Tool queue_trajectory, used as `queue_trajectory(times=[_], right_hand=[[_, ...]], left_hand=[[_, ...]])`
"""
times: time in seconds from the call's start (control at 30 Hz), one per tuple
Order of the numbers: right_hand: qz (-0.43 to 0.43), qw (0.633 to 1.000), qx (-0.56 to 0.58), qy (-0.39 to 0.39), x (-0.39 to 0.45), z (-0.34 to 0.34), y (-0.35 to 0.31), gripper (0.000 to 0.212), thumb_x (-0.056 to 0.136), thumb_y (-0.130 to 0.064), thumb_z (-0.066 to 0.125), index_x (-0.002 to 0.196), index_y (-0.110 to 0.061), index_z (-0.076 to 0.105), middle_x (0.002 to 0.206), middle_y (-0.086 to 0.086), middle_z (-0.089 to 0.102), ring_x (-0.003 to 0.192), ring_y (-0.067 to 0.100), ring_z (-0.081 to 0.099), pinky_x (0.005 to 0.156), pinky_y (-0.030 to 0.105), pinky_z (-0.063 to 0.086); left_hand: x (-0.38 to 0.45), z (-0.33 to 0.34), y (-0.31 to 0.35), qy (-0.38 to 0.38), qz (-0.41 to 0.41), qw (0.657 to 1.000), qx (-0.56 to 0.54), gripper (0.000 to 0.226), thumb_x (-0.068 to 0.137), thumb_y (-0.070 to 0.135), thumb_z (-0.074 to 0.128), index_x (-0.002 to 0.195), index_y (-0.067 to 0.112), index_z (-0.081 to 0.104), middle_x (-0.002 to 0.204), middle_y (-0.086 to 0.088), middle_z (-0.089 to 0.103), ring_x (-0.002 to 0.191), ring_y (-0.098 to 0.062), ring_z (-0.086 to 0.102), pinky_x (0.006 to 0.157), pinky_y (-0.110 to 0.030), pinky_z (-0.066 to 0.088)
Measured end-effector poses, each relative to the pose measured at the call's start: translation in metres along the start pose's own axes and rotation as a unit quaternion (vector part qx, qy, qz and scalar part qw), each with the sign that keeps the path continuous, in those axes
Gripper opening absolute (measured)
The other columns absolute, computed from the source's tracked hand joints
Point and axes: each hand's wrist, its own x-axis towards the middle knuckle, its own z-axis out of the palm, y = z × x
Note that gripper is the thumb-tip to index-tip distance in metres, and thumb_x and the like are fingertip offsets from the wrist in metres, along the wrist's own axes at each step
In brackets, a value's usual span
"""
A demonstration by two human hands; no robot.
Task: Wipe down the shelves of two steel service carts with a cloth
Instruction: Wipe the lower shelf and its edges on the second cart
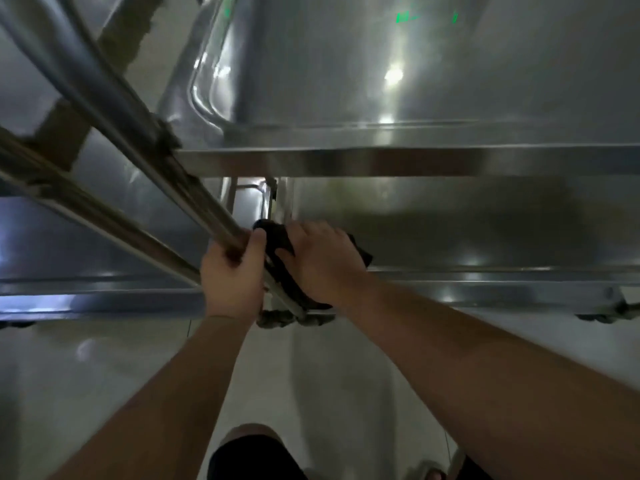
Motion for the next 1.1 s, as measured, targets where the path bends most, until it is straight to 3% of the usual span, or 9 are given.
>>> queue_trajectory(times=[0.1, 0.2, 0.37, 0.57, 0.7, 0.77, 0.87, 1.0, 1.1], right_hand=[[-0.048, 0.998, 0.043, -0.019, 0.018, 0.033, 0.0, 0.059, 0.109, -0.054, 0.026, 0.163, -0.033, 0.025, 0.162, 0.003, 0.044, 0.141, 0.031, 0.044, 0.115, 0.049, 0.036], [-0.08, 0.996, 0.037, -0.003, 0.021, 0.055, 0.015, 0.055, 0.11, -0.051, 0.027, 0.162, -0.034, 0.031, 0.17, -0.005, 0.031, 0.15, 0.022, 0.033, 0.125, 0.041, 0.021], [-0.027, 0.999, 0.0, 0.04, 0.002, 0.037, 0.076, 0.054, 0.107, -0.045, 0.041, 0.157, -0.026, 0.043, 0.165, 0.0, 0.041, 0.149, 0.025, 0.038, 0.125, 0.04, 0.026], [0.257, 0.959, -0.023, 0.117, -0.059, -0.038, 0.255, 0.054, 0.108, -0.037, 0.041, 0.158, -0.015, 0.039, 0.16, 0.017, 0.044, 0.145, 0.039, 0.043, 0.121, 0.05, 0.033], [0.407, 0.901, -0.012, 0.152, -0.023, -0.046, 0.27, 0.06, 0.11, -0.041, 0.033, 0.159, -0.007, 0.032, 0.166, 0.018, 0.033, 0.154, 0.04, 0.028, 0.125, 0.053, 0.023], [0.378, 0.908, -0.003, 0.178, 0.02, -0.036, 0.224, 0.05, 0.106, -0.039, 0.041, 0.142, -0.007, 0.051, 0.147, 0.021, 0.053, 0.137, 0.041, 0.049, 0.115, 0.05, 0.04], [0.222, 0.964, -0.005, 0.146, 0.074, -0.007, 0.129, 0.037, 0.101, -0.04, 0.048, 0.126, -0.016, 0.061, 0.126, 0.015, 0.066, 0.117, 0.039, 0.063, 0.1, 0.044, 0.051], [-0.072, 0.997, 0.023, 0.015, 0.067, 0.038, 0.048, 0.055, 0.104, -0.051, 0.045, 0.155, -0.032, 0.043, 0.158, 0.0, 0.05, 0.144, 0.024, 0.045, 0.122, 0.043, 0.032], [-0.126, 0.992, 0.022, 0.0, 0.041, 0.032, 0.087, 0.061, 0.103, -0.056, 0.039, 0.16, -0.035, 0.036, 0.168, -0.008, 0.037, 0.154, 0.017, 0.033, 0.128, 0.04, 0.021]], left_hand=[[0.008, 0.017, -0.016, 0.037, 0.04, 0.996, -0.074, 0.031, 0.081, 0.046, 0.067, 0.074, 0.016, 0.066, 0.065, 0.01, 0.068, 0.066, -0.006, 0.065, 0.064, -0.022, 0.051], [0.012, 0.029, -0.021, 0.045, 0.064, 0.985, -0.15, 0.028, 0.081, 0.029, 0.065, 0.067, 0.005, 0.06, 0.057, 0.001, 0.061, 0.057, -0.015, 0.059, 0.058, -0.024, 0.049], [0.012, 0.038, -0.024, 0.055, 0.092, 0.978, -0.177, 0.031, 0.083, 0.016, 0.058, 0.068, -0.01, 0.051, 0.05, -0.002, 0.049, 0.046, -0.014, 0.049, 0.048, -0.021, 0.04], [0.006, 0.042, -0.022, 0.072, 0.099, 0.979, -0.16, 0.032, 0.085, 0.012, 0.058, 0.07, -0.014, 0.047, 0.054, -0.009, 0.047, 0.049, -0.021, 0.049, 0.051, -0.026, 0.04], [0.01, 0.049, -0.025, 0.071, 0.114, 0.977, -0.167, 0.026, 0.082, 0.013, 0.059, 0.068, -0.007, 0.05, 0.052, -0.004, 0.049, 0.048, -0.021, 0.051, 0.051, -0.028, 0.042], [0.01, 0.051, -0.025, 0.069, 0.126, 0.974, -0.177, 0.023, 0.08, 0.017, 0.059, 0.064, 0.002, 0.051, 0.05, -0.001, 0.05, 0.046, -0.019, 0.051, 0.049, -0.026, 0.042], [0.012, 0.052, -0.024, 0.067, 0.136, 0.969, -0.194, 0.023, 0.078, 0.017, 0.059, 0.058, 0.011, 0.049, 0.049, -0.003, 0.048, 0.045, -0.019, 0.049, 0.048, -0.025, 0.04], [0.012, 0.048, -0.026, 0.068, 0.144, 0.97, -0.182, 0.023, 0.084, 0.007, 0.058, 0.063, -0.002, 0.051, 0.051, -0.007, 0.05, 0.046, -0.018, 0.05, 0.049, -0.025, 0.042], [0.01, 0.045, -0.027, 0.053, 0.159, 0.97, -0.175, 0.021, 0.084, 0.008, 0.058, 0.068, -0.005, 0.054, 0.051, -0.003, 0.052, 0.045, -0.016, 0.052, 0.049, -0.023, 0.045]])
